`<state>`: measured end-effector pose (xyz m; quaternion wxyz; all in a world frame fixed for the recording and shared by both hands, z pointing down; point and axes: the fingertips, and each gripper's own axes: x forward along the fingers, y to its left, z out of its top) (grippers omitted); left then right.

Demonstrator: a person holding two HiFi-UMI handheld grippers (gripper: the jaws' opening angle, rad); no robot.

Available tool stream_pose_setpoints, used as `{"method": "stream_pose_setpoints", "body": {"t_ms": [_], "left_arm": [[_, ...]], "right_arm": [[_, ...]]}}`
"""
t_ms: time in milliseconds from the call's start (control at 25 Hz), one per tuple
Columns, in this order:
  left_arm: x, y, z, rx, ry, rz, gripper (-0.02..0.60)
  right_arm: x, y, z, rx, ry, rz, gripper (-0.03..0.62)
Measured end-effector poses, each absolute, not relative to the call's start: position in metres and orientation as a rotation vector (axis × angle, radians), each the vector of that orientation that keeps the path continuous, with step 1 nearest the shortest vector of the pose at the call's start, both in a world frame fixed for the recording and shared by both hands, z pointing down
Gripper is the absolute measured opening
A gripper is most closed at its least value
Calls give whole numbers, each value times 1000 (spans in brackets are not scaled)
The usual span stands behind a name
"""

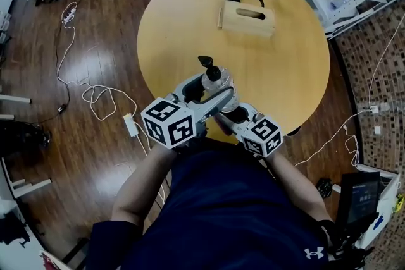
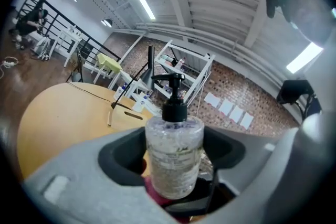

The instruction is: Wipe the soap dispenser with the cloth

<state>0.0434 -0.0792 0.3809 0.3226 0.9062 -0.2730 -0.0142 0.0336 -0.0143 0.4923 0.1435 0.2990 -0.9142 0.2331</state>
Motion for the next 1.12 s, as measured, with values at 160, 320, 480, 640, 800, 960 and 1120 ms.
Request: {"method": "stream_pose_setpoints", "body": {"t_ms": [160,320,480,640,800,960,1120], "left_arm": [[25,-91,399,2391,-811,35,337],[0,-105,437,2398,-974,194,337],[-13,-116,502,2374,-1108,496,337],[-2,-120,541,2319,-1102,617,336],[15,-116,557,2350,-1054,702,336],[20,-109,580,2408,-1029,832,336],[21,-102,586,2450,-1004,862,337]], "right_arm": [[39,2,485,834,-2625,598,87],[89,-11,499,1024,-2555,736,87],[152,-38,563,1232,-2198,910,87],[178,-53,606,1257,-1990,927,87],[179,-62,618,1270,-1958,909,87],[181,-64,633,1274,-1925,901,87],[184,-67,643,1290,-1909,888,89]]}}
